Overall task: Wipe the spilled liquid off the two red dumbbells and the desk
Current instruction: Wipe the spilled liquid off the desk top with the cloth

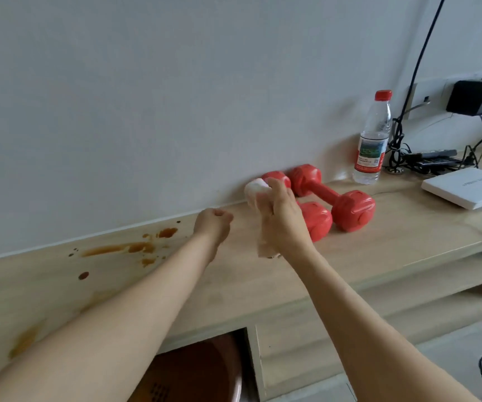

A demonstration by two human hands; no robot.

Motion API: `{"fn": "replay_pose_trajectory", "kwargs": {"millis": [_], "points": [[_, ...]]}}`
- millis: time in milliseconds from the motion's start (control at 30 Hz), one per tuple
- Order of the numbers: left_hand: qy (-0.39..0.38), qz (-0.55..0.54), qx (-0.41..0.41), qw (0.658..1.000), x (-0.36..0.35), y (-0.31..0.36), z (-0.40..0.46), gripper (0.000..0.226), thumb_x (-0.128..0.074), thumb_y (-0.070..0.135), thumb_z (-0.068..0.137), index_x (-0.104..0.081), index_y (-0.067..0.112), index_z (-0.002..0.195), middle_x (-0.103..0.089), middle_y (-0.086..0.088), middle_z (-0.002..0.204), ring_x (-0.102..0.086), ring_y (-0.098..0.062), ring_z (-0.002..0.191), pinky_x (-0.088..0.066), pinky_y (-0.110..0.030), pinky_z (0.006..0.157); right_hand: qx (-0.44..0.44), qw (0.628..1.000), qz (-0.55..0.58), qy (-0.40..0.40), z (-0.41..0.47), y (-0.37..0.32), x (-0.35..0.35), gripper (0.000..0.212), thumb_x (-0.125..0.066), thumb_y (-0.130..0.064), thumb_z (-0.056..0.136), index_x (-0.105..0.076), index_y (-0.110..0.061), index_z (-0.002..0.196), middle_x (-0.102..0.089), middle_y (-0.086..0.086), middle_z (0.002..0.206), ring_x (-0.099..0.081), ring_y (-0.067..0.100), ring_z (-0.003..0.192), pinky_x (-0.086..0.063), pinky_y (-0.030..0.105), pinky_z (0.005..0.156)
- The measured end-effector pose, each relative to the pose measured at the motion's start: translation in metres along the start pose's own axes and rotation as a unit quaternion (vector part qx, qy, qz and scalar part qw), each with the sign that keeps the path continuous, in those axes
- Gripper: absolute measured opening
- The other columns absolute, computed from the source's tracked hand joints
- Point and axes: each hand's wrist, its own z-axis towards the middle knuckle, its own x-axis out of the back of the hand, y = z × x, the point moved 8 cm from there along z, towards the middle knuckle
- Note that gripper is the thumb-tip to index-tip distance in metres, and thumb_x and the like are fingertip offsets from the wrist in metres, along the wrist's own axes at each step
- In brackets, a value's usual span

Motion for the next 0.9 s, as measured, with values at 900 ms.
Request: {"fn": "replay_pose_trajectory", "kwargs": {"millis": [900], "points": [[-0.108, 0.566, -0.146, 0.804, -0.002, -0.052, 0.043, 0.060, -0.035, 0.028, 0.093, -0.015, 0.013, 0.147, -0.007, -0.008, 0.156, 0.002, -0.030, 0.144, 0.001, -0.044, 0.118, -0.047, 0.978, -0.170, -0.110, 0.014, 0.037, -0.115, 0.023, -0.052, -0.009, 0.084, -0.063, -0.015, 0.104, -0.056, 0.007, 0.111, -0.054, 0.032, 0.105, -0.044, 0.034, 0.069]]}}
